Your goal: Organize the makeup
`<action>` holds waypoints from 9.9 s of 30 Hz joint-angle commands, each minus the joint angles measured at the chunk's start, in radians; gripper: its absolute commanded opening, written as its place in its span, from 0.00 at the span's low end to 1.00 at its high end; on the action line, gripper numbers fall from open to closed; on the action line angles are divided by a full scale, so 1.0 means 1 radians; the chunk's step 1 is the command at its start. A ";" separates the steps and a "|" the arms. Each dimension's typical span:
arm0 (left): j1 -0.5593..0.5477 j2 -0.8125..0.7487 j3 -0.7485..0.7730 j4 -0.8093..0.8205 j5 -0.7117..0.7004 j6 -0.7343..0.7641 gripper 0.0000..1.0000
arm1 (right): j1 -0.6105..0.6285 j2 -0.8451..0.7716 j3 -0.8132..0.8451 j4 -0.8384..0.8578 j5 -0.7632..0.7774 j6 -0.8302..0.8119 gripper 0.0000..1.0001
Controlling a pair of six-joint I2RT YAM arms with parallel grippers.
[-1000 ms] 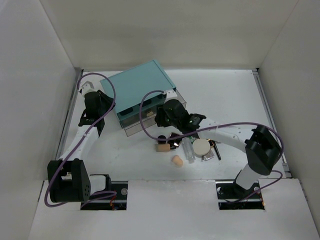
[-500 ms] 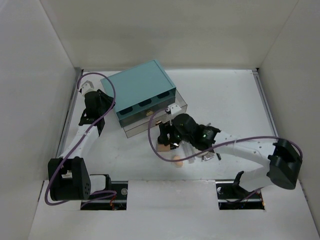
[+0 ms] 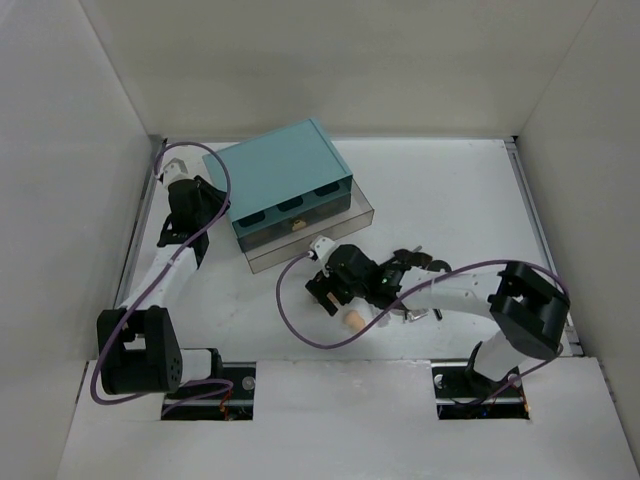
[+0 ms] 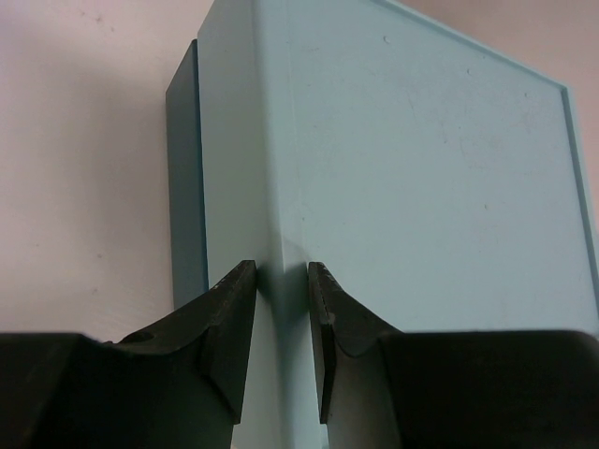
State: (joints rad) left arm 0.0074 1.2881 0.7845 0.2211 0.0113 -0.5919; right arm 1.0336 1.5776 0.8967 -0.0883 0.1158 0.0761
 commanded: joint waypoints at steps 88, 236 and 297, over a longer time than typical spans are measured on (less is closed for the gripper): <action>-1.125 0.087 0.240 -0.517 -0.114 0.141 1.00 | -0.562 -0.346 0.188 -0.116 0.168 0.344 1.00; -0.752 -0.460 0.116 -0.620 -0.217 0.241 1.00 | 0.030 -0.462 0.005 -0.240 0.403 0.481 0.38; -1.005 0.427 0.170 -0.351 -0.456 0.093 0.61 | -0.381 -0.393 0.229 -0.068 0.215 0.274 1.00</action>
State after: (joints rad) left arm -0.9794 1.6890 0.9134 -0.1307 -0.4278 -0.5339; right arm 0.6617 1.2102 1.1530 -0.1749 0.3019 0.3435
